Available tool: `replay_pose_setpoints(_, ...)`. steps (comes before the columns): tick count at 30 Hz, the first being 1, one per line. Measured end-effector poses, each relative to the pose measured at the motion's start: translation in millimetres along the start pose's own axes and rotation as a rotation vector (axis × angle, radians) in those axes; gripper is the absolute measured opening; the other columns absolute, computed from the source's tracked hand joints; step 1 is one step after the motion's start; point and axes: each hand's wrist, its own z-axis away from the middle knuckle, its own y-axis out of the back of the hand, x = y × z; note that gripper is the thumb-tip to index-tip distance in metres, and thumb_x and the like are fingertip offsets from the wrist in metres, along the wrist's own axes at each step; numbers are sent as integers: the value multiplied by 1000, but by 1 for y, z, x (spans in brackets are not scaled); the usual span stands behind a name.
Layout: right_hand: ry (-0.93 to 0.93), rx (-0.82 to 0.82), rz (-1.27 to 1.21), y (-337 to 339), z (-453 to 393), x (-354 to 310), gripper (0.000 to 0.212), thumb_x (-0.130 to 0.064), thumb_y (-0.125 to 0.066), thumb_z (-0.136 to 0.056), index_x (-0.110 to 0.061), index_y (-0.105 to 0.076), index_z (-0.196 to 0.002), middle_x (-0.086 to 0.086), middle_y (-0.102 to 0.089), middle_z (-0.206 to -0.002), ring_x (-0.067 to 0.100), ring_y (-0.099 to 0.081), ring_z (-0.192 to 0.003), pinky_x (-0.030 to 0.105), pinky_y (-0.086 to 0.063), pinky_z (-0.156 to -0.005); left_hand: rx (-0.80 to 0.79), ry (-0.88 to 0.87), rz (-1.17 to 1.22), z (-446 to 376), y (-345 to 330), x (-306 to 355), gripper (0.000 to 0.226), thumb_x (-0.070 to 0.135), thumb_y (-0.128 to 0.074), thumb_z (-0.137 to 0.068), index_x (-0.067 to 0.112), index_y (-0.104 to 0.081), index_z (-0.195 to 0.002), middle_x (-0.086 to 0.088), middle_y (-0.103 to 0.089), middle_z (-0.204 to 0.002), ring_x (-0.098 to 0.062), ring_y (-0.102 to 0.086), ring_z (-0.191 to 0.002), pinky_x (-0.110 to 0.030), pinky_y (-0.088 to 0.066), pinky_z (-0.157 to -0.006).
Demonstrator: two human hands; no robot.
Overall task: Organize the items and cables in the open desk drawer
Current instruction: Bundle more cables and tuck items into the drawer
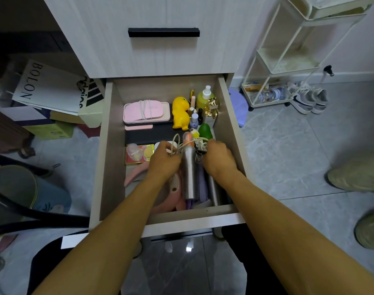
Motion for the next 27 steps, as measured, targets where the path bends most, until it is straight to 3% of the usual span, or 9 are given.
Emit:
replay_pose_setpoints(3, 43, 99, -164, 6, 4, 2, 11, -8, -49, -93, 0, -56, -96, 20, -57, -102, 38, -59, -88, 37, -43, -67, -16, -67, 24, 5, 3, 8, 17, 20, -63, -86, 30, -52, -94, -7, -69, -85, -25, -67, -76, -37, -54, -68)
replay_pose_setpoints(5, 74, 149, -264, 12, 10, 2, 12, -9, -49, -93, -2, -57, -87, 20, -59, -95, 35, -58, -83, 33, -39, -63, -31, -87, 15, 8, 5, 10, 12, 22, -64, -88, 29, -58, -96, -6, -70, -87, -26, -68, -80, -38, -54, -72)
replay_pose_setpoints(8, 115, 183, -336, 19, 18, 4, 15, -10, -49, -93, -1, -61, -95, 18, -58, -94, 32, -56, -83, 30, -35, -65, -57, -69, 60, 17, 8, 14, 7, 18, -63, -89, 24, -67, -88, -7, -73, -90, -26, -70, -88, -38, -57, -75)
replay_pose_setpoints(11, 104, 42, -298, 21, 18, 8, 18, -18, -58, -88, -7, -59, -103, 14, -54, -103, 30, -56, -88, 32, -44, -72, -39, -113, 89, 27, 17, 19, 15, 15, -58, -93, 12, -72, -88, -6, -74, -92, -17, -68, -88, -24, -51, -72)
replay_pose_setpoints(15, 74, -141, -369, 21, 16, 7, 28, -31, -69, -77, -19, -54, -96, 4, -61, -99, 22, -60, -87, 30, -48, -70, -32, -194, 55, 35, 29, 19, 19, 14, -58, -93, 15, -73, -83, 0, -73, -85, -11, -66, -81, -25, -51, -75)
replay_pose_setpoints(18, 118, -127, -8, 16, 10, 1, 26, -34, -61, -85, -14, -59, -101, 11, -63, -106, 30, -58, -102, 37, -50, -85, -44, -159, -12, 34, 30, 12, 18, 16, -58, -93, 12, -74, -86, -2, -73, -89, -18, -66, -89, -32, -51, -81)
replay_pose_setpoints(21, 177, -126, 380, 6, 1, -6, 32, -29, -54, -90, -13, -58, -117, 14, -54, -125, 35, -42, -122, 45, -34, -102, -63, -138, -34, 33, 27, 11, 13, 15, -60, -92, 14, -73, -89, -2, -72, -91, -19, -65, -89, -31, -51, -81)
replay_pose_setpoints(24, 182, -92, 384, 4, -6, -10, 30, -26, -50, -92, -13, -59, -117, 13, -53, -127, 33, -41, -122, 45, -31, -103, -103, -131, -72, 33, 28, 8, 11, 15, -60, -92, 18, -70, -88, 2, -70, -88, -12, -62, -81, -20, -48, -69)
replay_pose_setpoints(27, 151, 28, 209, 13, -4, -7, 28, -24, -48, -94, -5, -62, -108, 16, -58, -116, 33, -49, -110, 37, -39, -88, -166, -124, -139, 30, 28, 4, 7, 21, -62, -92, 20, -69, -92, 2, -69, -90, -15, -63, -87, -27, -50, -77)
